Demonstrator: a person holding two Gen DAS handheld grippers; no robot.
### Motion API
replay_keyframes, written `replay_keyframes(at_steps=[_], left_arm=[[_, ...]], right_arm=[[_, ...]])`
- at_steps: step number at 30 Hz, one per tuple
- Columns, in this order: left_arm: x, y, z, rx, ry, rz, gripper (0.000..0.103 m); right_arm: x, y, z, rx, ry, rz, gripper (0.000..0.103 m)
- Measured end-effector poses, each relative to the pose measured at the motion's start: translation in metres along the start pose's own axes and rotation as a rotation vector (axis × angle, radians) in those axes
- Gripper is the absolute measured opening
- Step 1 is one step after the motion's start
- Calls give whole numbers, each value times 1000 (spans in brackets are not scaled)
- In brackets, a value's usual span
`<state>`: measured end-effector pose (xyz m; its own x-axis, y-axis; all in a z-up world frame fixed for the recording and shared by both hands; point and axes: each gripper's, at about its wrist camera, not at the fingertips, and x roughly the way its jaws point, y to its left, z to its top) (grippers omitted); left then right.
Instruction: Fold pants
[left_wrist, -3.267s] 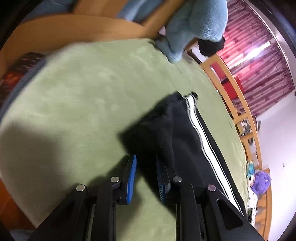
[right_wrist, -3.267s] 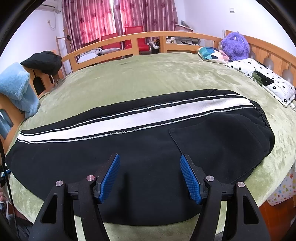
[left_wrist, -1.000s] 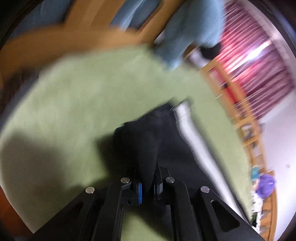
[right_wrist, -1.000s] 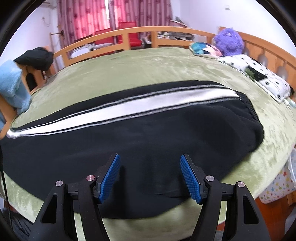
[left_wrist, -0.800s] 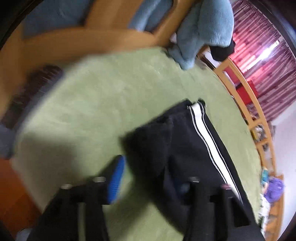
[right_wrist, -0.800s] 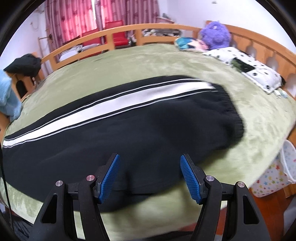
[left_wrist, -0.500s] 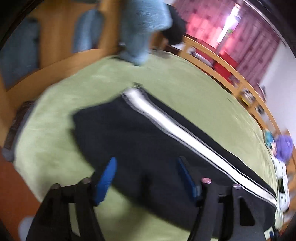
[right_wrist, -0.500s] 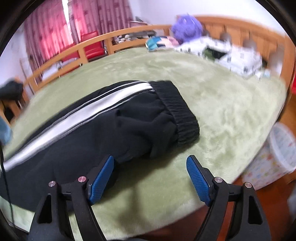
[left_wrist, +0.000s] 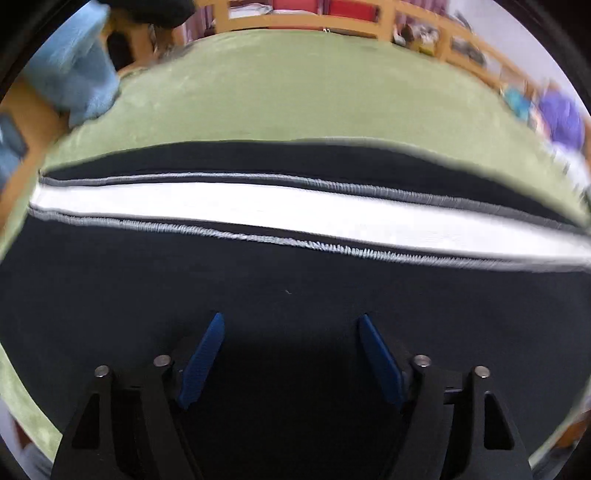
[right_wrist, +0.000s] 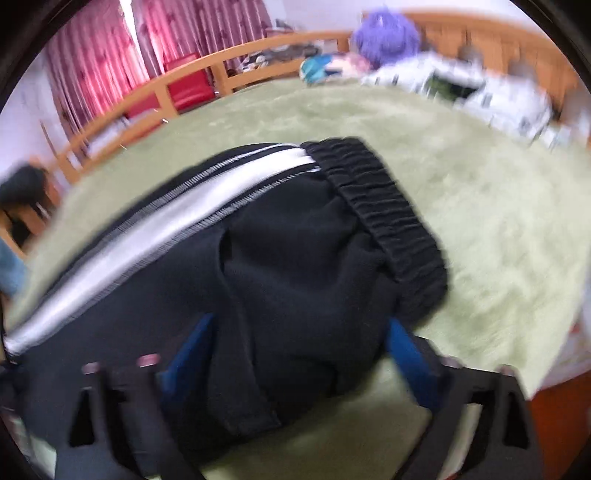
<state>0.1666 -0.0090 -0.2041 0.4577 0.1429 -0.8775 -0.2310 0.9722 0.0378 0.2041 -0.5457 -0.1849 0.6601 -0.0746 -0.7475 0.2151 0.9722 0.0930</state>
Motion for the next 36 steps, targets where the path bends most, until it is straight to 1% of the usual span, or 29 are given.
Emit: replay_keyframes(at_steps=[1, 2, 3, 4, 5, 6, 7, 8, 9, 10, 11, 12, 13, 14, 15, 16, 17, 19, 20, 21, 22, 24, 25, 26, 27, 29, 31, 33, 36], left_arm=[[-3, -6, -3, 25, -36, 32, 81], [-4, -7, -2, 31, -37, 37, 81], [-5, -4, -2, 17, -29, 23, 81], [-7, 3, -2, -18, -21, -11, 81], [-9, 7, -2, -39, -22, -45, 81], [-12, 9, -2, -48, -26, -78, 82], [-12, 10, -2, -40, -26, -85, 82], [-11, 8, -3, -26, -22, -63, 82], [-11, 9, -3, -18, -20, -48, 82], [-13, 10, -4, -18, -23, -50, 82], [-14, 3, -4, -23, -24, -59, 82], [-16, 5, -2, -37, -23, -79, 82], [-16, 8, 1, -48, -19, -93, 82], [-18, 12, 3, -63, -19, -101, 82], [-20, 17, 7, -71, -25, -102, 82], [-23, 19, 12, -71, -37, -97, 82], [-25, 23, 17, -66, -56, -91, 82], [-23, 29, 26, -58, -83, -67, 82], [-23, 32, 32, -53, -92, -53, 82], [-21, 37, 40, -51, -102, -47, 82], [-20, 43, 47, -48, -112, -37, 82], [-18, 52, 57, -41, -122, -23, 82], [-16, 60, 63, -40, -124, -14, 82], [-13, 70, 68, -49, -115, 11, 82], [-10, 80, 71, -59, -106, 23, 82], [-5, 103, 74, -95, -89, 36, 82], [-1, 129, 72, -136, -75, 27, 82], [2, 149, 68, -165, -63, 13, 82], [9, 170, 62, -214, -50, -53, 82]], right_arm=[[-4, 5, -1, -63, -36, -36, 47], [-12, 8, -1, -101, -81, -45, 24], [-17, 9, 2, -120, -103, -16, 14], [-26, 7, 9, -121, -131, 12, 12], [-32, 5, 15, -112, -152, 17, 4], [-40, 4, 21, -134, -198, -21, 4], [-43, 2, 25, -161, -216, -15, 4], [-41, 0, 27, -166, -200, 4, 4], [-32, -3, 26, -141, -165, 8, 5], [-24, -5, 24, -128, -131, 6, 6], [-7, -3, 17, -159, -62, -7, 8], [4, 2, 9, -242, -17, -45, 8], [2, 7, 5, -298, -39, -72, 11], [-4, 9, 3, -332, -47, -91, 22], [-9, 10, 3, -341, -40, -103, 31], [-19, 7, 8, -330, -29, -114, 33], [-27, 5, 11, -317, -35, -101, 34], [-47, 5, 19, -284, -82, -69, 43], [-56, 11, 28, -262, -123, -41, 54], [-59, 20, 34, -255, -146, -6, 61], [-60, 29, 40, -261, -160, 32, 61], [-52, 61, 52, -302, -174, 88, 61], [-45, 84, 57, -342, -177, 114, 61], [-36, 105, 62, -384, -177, 146, 63], [-24, 129, 67, -422, -168, 177, 65], [-8, 169, 70, -459, -139, 232, 65], [6, 213, 72, -506, -93, 325, 65], [12, 256, 68, -572, -84, 426, 65], [16, 310, 55, -670, -78, 539, 64]])
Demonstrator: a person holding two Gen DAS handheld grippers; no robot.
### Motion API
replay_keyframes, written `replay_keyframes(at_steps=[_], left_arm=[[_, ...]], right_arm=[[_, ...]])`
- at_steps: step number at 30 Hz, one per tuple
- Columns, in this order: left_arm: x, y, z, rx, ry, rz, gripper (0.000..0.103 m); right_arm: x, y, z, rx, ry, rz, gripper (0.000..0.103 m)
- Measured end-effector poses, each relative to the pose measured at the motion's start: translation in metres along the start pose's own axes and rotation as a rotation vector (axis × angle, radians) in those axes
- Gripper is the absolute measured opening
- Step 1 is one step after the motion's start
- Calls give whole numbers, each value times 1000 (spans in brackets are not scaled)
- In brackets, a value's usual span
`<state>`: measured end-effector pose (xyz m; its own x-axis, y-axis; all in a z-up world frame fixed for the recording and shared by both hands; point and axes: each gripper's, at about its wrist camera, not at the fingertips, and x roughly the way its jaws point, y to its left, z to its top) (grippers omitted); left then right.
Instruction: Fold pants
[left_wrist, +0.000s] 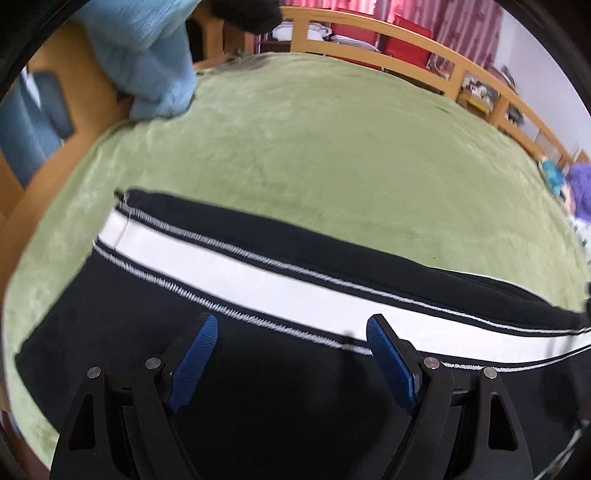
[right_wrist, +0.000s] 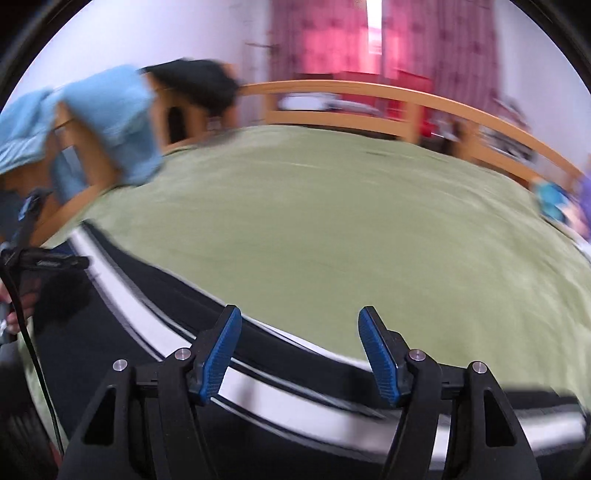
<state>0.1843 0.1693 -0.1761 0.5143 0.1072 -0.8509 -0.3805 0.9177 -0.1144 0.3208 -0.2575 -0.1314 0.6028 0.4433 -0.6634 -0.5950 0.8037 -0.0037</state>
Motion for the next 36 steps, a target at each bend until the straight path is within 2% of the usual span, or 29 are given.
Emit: replay_keyframes(at_steps=[1, 3, 5, 9, 11, 13, 14, 17, 18, 20, 21, 23, 26, 28, 30, 32, 33, 35, 36], left_arm=[[3, 5, 0, -4, 4, -27, 82], [6, 9, 3, 0, 8, -28, 82], [7, 13, 7, 10, -3, -44, 82], [9, 24, 14, 1, 0, -101, 82], [9, 24, 18, 18, -6, -101, 82], [8, 25, 20, 35, -12, -89, 82], [5, 26, 20, 36, -18, -83, 82], [-5, 38, 20, 7, -43, -111, 82], [-8, 42, 19, 0, -56, -125, 82], [-10, 47, 18, -9, -65, -129, 82], [-8, 50, 17, -15, -57, -106, 82], [1, 56, 13, -31, -26, -61, 82], [20, 59, 3, -20, 32, -39, 82], [35, 57, -3, 14, 79, -9, 82], [25, 56, -4, 26, 57, 46, 80], [2, 56, -7, 40, -32, 76, 82], [-7, 56, -9, 72, -74, 93, 83], [-6, 62, -15, 89, -74, 176, 85], [2, 70, -17, 71, -43, 196, 85]], right_arm=[[8, 7, 2, -18, 8, 11, 63], [34, 27, 7, -60, 59, 26, 50], [46, 42, 6, -73, 120, 56, 43], [62, 60, -6, -132, 216, 31, 43], [66, 68, -11, -157, 250, 28, 40], [67, 71, -9, -170, 253, 6, 12], [68, 73, -8, -178, 244, 0, 5], [53, 80, -5, -198, 155, -41, 4], [48, 76, 0, -158, 136, -30, 4], [48, 66, 9, -89, 135, -16, 4], [50, 61, 14, -60, 124, -14, 4], [61, 63, 13, -61, 131, -49, 5], [98, 73, -6, -94, 246, -102, 8], [101, 78, -12, -117, 234, -123, 14], [83, 70, -6, -43, 212, -138, 33], [58, 55, -5, 72, 183, -112, 38], [41, 48, -8, 117, 170, -106, 49], [13, 40, -18, 148, 153, -148, 61], [1, 37, -25, 159, 140, -188, 62]])
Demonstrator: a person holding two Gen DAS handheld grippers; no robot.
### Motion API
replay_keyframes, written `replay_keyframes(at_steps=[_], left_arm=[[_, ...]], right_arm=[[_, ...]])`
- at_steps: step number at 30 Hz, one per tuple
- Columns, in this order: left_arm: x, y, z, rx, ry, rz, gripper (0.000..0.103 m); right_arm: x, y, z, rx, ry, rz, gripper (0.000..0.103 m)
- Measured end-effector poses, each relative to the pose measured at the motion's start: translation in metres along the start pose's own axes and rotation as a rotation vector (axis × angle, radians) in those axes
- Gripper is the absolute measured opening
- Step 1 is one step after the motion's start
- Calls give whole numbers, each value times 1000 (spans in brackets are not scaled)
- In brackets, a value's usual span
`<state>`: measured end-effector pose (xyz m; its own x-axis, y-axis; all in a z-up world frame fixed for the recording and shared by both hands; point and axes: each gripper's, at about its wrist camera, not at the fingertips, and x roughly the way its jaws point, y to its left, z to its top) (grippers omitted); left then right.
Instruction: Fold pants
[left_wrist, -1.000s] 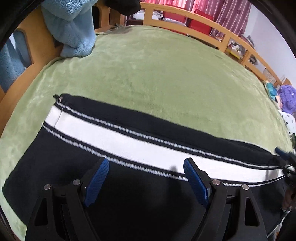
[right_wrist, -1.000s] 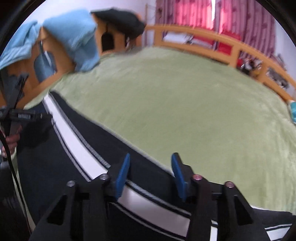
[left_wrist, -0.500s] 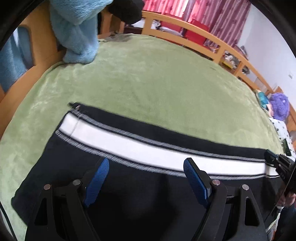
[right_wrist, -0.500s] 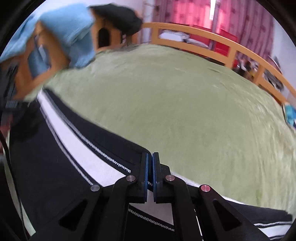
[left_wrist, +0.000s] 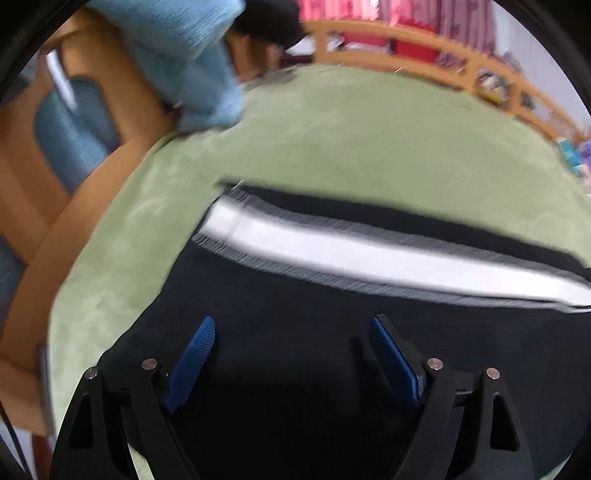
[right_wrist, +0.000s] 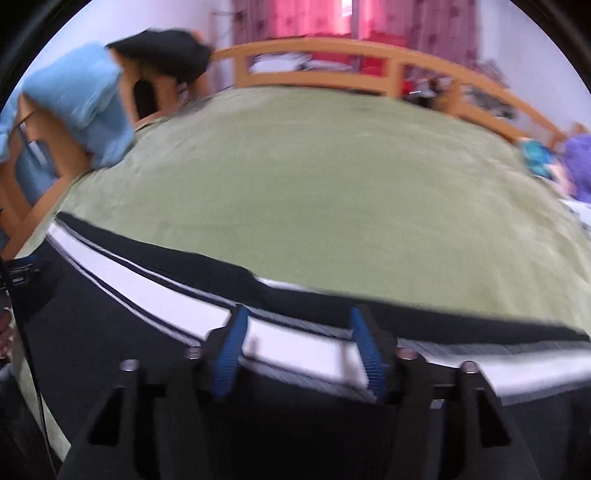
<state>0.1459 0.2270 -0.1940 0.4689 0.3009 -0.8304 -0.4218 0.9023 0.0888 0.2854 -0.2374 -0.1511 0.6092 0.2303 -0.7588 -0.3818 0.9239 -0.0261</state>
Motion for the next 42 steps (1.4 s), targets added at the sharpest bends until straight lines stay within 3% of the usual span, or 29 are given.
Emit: replay_keyframes(at_steps=[2, 3, 4, 6, 9, 12, 15, 17, 20, 24, 27, 38, 40, 42], left_arm=[[25, 20, -5, -59, 94, -30, 86], [25, 28, -6, -86, 81, -63, 85], [21, 31, -5, -90, 68, -48, 83], [13, 31, -2, -92, 61, 35, 78], [1, 32, -6, -116, 59, -34, 78], [-13, 43, -19, -177, 44, -28, 78], [-36, 63, -37, -284, 9, -202, 78], [-40, 71, -50, -314, 14, -295, 78], [-43, 79, -68, -357, 5, -323, 78], [-35, 110, -85, -537, -6, -327, 78], [-18, 128, -91, -623, 3, -420, 78], [6, 113, -65, -642, -25, -481, 77], [8, 115, -61, -663, -4, -466, 66], [7, 118, -58, -675, 1, -457, 30]], right_arm=[[-15, -17, -24, 30, 17, -67, 62], [-18, -24, -33, 44, 40, -85, 62], [-20, -31, -43, 65, 67, -103, 62], [-23, -43, -65, 102, 109, -137, 62], [-30, -49, -86, 136, 109, -159, 63], [-19, -52, -101, 190, 143, -144, 66], [-22, -41, -102, 157, 117, -186, 65], [-33, -41, -100, 192, 88, -144, 66], [-37, -44, -102, 257, 97, -109, 66], [-45, -33, -104, 248, 101, -138, 66], [-54, -28, -107, 248, 107, -153, 66], [-76, -10, -123, 310, 122, -187, 66], [-80, -10, -125, 330, 124, -174, 66], [-88, -16, -127, 392, 112, -114, 66]])
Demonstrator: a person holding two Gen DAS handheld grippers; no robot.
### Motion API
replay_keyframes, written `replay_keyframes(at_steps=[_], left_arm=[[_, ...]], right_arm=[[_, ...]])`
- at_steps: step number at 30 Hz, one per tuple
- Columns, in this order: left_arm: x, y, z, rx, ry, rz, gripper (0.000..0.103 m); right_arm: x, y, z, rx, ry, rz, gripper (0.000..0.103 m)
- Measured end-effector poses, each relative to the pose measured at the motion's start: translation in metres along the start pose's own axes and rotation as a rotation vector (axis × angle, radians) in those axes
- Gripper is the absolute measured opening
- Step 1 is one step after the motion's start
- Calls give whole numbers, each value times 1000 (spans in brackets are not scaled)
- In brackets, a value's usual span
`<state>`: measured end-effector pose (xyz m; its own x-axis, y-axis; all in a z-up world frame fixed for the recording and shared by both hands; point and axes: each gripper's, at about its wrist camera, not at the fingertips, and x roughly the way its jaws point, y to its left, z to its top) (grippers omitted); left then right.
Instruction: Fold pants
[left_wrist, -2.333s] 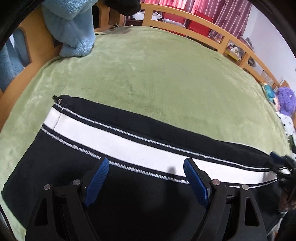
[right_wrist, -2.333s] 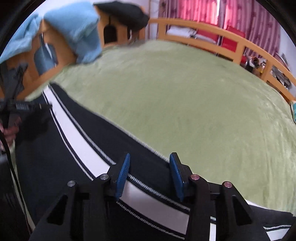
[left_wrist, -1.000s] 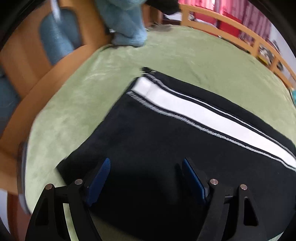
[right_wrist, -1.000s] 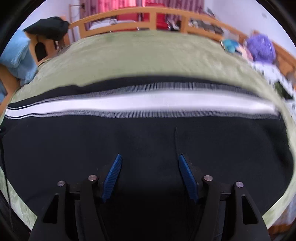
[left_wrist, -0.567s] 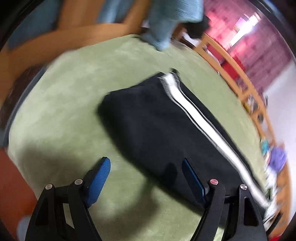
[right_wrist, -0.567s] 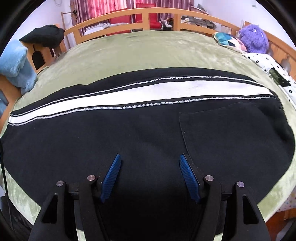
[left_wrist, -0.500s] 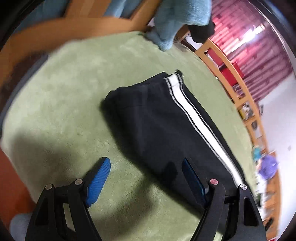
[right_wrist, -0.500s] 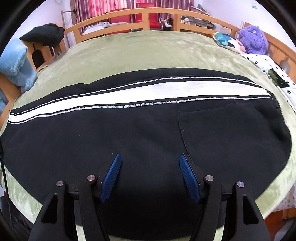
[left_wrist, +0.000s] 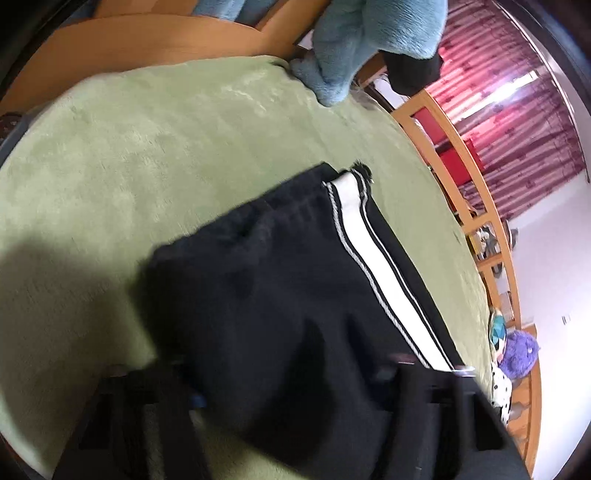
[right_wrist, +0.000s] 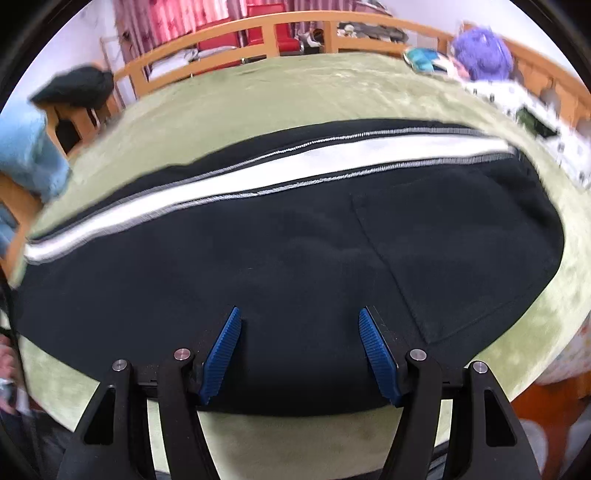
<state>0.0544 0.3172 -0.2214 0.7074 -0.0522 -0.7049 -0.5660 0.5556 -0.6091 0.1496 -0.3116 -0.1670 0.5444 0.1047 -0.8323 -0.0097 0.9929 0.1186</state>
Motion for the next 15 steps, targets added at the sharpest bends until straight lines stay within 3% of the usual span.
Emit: replay_keyframes(at_steps=[2, 3, 8, 15], left_arm=[[-9, 3, 3, -2, 0, -4, 12], [-17, 2, 6, 0, 1, -36, 10], [-64, -60, 0, 180, -98, -46, 8], [-105, -212, -61, 517, -176, -94, 8]], right_arm=[[-5, -8, 1, 28, -10, 18, 66], [-8, -12, 1, 38, -13, 12, 66], [-20, -31, -5, 82, -31, 39, 66], [-48, -63, -13, 107, -90, 86, 66]])
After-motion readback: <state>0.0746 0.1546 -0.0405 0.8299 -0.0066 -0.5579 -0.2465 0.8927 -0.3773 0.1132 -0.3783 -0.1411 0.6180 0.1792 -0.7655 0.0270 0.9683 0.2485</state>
